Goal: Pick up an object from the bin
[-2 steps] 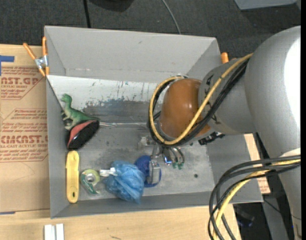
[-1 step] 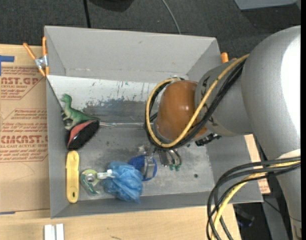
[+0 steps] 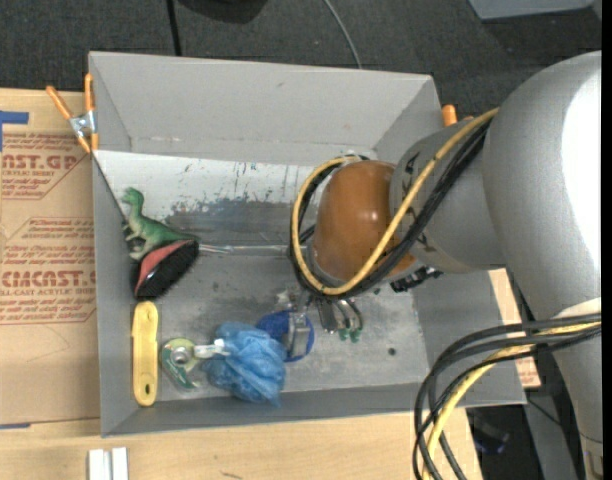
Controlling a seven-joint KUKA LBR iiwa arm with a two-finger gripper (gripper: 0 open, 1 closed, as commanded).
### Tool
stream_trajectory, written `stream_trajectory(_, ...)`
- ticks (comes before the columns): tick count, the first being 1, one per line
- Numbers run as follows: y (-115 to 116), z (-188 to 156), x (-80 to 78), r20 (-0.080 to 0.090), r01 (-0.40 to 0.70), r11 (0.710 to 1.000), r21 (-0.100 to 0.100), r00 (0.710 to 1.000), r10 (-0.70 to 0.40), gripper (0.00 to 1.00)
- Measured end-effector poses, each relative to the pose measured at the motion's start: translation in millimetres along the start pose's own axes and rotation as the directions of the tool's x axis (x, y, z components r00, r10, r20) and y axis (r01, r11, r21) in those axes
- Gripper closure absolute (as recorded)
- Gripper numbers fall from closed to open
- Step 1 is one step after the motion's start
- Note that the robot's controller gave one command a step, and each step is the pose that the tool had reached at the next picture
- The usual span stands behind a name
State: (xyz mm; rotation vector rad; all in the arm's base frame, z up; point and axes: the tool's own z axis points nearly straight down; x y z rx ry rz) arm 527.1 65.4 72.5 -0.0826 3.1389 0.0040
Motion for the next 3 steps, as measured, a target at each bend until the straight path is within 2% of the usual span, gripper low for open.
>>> stream_trajectory(1, -4, -103, 2.2, 0.001, 0.025, 1.000, 0.000, 1.000, -0.025, 1.00)
stream_trajectory(2, -4, -103, 2.2, 0.001, 0.025, 1.000, 0.000, 1.000, -0.025, 1.00)
stream_trajectory(3, -1, -142, -5.8, -0.004, 0.042, 0.999, 0.000, 0.999, -0.042, 1.00)
